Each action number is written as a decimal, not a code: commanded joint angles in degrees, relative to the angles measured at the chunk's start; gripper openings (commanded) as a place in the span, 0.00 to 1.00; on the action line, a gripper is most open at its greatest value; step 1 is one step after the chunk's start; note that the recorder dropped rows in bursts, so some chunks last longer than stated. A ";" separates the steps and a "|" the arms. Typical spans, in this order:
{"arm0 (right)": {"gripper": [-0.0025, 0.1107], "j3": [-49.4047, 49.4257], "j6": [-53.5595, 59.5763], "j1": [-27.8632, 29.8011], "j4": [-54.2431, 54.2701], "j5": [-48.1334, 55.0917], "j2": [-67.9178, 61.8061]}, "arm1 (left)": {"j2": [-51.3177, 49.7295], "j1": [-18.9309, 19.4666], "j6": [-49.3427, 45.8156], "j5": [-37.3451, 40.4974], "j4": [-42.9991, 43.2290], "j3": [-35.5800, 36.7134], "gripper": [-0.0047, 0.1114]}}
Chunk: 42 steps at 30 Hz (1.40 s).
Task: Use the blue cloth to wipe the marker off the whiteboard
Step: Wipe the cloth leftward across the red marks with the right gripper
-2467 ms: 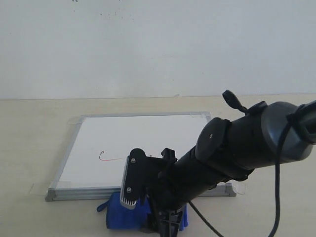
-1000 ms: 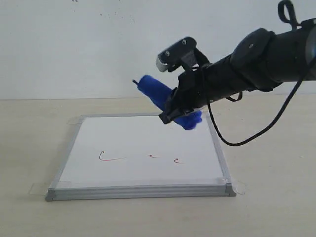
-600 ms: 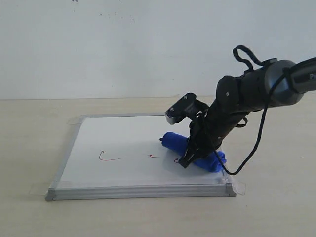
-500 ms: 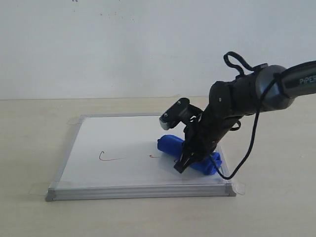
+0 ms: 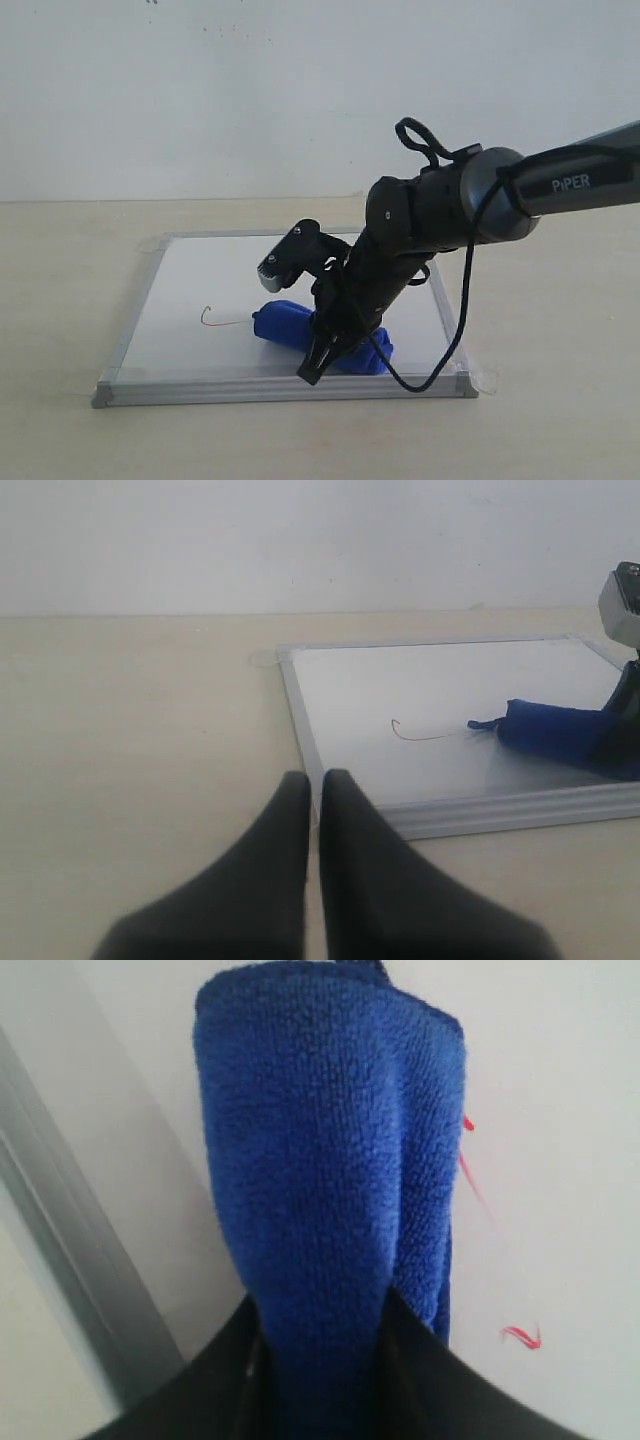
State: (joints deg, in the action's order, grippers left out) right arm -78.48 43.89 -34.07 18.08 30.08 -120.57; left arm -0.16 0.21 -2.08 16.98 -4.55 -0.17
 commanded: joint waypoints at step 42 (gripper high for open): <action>0.02 -9.04 -27.66 10.12 -19.89 -2.85 -5.97 | 0.16 -0.21 -0.13 -0.46 -0.34 0.17 0.07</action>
State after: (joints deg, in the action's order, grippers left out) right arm -87.89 20.68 -24.62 0.65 28.89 -126.00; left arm -0.16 0.21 -2.08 16.98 -4.55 -0.17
